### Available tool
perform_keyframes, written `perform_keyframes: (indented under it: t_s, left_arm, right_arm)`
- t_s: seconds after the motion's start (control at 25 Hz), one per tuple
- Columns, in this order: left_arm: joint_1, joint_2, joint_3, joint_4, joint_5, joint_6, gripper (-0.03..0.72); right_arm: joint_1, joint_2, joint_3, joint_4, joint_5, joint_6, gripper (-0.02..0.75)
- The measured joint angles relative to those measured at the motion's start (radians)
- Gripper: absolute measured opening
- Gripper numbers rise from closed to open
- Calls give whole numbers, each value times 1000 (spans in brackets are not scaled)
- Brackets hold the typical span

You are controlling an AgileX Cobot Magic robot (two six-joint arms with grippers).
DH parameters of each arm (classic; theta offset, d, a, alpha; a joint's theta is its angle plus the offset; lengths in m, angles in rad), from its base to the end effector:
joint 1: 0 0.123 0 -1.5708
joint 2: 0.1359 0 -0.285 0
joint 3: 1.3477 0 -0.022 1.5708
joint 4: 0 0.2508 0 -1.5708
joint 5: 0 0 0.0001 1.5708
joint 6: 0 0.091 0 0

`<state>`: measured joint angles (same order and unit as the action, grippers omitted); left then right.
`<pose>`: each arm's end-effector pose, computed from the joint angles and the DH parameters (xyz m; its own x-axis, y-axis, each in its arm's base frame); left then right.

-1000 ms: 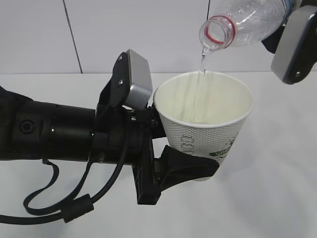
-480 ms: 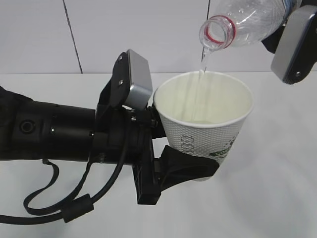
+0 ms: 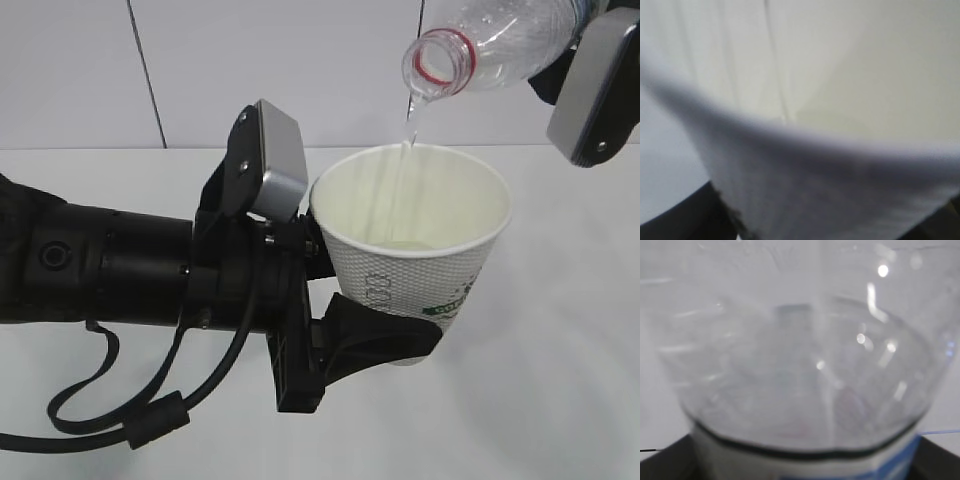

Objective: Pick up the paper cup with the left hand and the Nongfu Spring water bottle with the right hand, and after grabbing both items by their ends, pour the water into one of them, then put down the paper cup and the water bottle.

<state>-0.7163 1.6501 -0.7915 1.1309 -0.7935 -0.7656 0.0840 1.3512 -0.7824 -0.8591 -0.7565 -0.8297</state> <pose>0.2037 -0.2550 0.2176 -0.0584 0.2661 -0.9622 0.9916 0.1269 -0.0251 0.2813 0.0711 0.3158 0.5907 -0.8069 -0.0037 0.0466 0.0387 -0.9982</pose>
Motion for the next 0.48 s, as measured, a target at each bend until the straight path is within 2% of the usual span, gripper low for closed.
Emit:
perform_keyframes:
  t_s: [0.48]
  left_arm:
    - [0, 0, 0, -3, -21, 0, 511]
  right_arm:
    - [0, 0, -3, 0, -5, 0, 493]
